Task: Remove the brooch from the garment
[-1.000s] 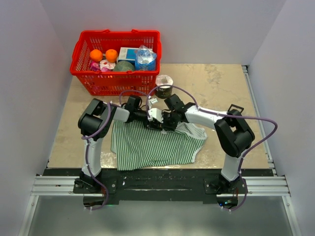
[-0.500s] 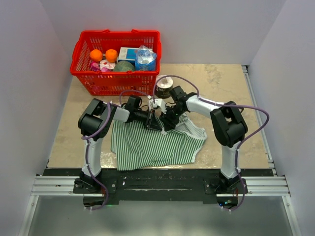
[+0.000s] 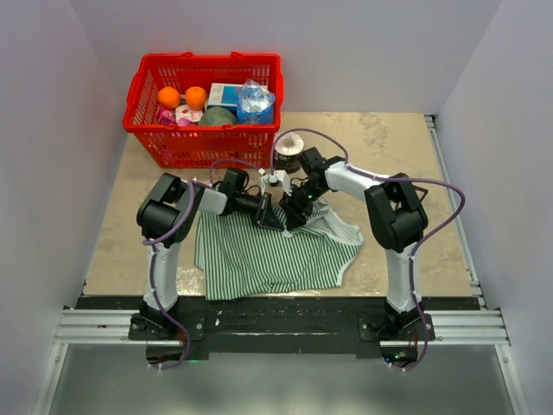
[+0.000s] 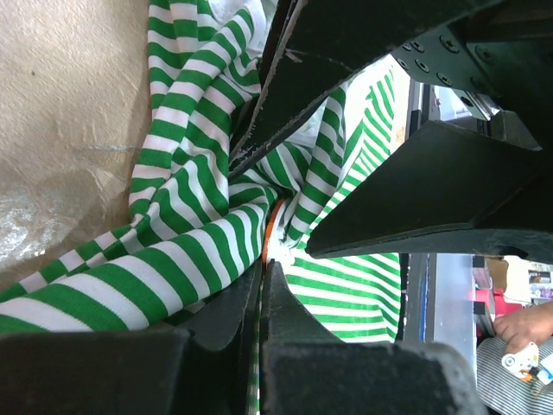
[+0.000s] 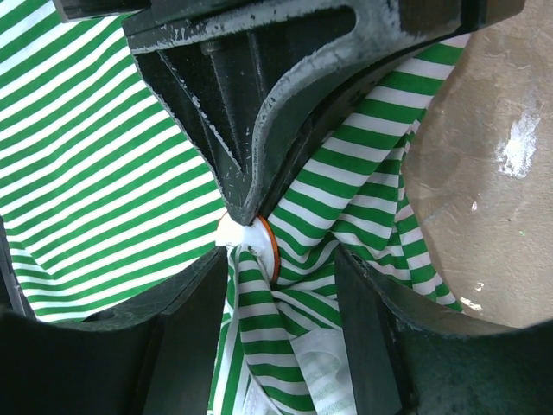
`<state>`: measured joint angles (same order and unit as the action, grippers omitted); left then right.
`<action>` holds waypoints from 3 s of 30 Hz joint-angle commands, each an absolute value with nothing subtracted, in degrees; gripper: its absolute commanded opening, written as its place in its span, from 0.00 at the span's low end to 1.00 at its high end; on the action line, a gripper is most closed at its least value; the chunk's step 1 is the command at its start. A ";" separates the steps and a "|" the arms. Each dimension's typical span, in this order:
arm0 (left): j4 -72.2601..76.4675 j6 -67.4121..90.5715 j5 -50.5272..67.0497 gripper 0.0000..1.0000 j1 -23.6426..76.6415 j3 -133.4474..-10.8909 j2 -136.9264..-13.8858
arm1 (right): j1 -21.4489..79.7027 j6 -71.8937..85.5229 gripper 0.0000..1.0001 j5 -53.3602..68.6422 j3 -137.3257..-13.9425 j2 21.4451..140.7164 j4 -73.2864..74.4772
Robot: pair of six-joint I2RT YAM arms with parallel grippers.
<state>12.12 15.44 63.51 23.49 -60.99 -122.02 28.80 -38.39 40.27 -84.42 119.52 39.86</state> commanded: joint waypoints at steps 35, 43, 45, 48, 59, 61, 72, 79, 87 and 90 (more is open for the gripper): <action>14.15 17.58 63.72 0.00 23.47 -60.47 -124.10 | 33.40 -37.00 0.54 27.77 -79.28 119.53 34.89; 13.89 17.23 63.54 0.00 23.38 -60.56 -124.19 | 33.40 -41.65 0.57 31.55 -80.15 119.97 39.10; 13.80 17.14 63.46 0.00 23.38 -60.73 -124.19 | 33.40 -42.71 0.57 32.17 -80.24 119.88 39.90; 13.71 17.14 63.46 0.00 23.38 -60.82 -124.19 | 33.48 -42.28 0.57 31.56 -80.51 120.32 39.73; 13.62 17.23 63.54 0.00 23.29 -61.08 -124.37 | 34.45 -40.08 0.52 28.39 -80.60 120.85 37.88; 13.62 17.31 63.72 0.00 23.12 -61.17 -124.45 | 35.15 -40.43 0.51 27.34 -80.25 120.76 37.88; 13.80 17.58 64.07 0.00 22.50 -61.26 -124.89 | 37.35 -44.29 0.49 19.60 -78.92 120.59 37.09; 13.80 17.40 64.25 0.00 22.32 -61.35 -125.07 | 36.57 -45.62 0.47 19.42 -79.01 120.23 37.79; 13.54 17.05 64.69 0.00 22.32 -61.61 -125.59 | 29.81 -43.15 0.50 29.60 -86.48 126.20 45.34; 13.27 16.96 64.60 0.00 22.32 -61.96 -125.68 | 28.22 -43.33 0.55 34.97 -89.20 127.79 48.42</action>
<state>14.55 18.48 66.41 22.57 -61.36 -123.90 31.66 -42.46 34.28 -88.36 121.38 43.07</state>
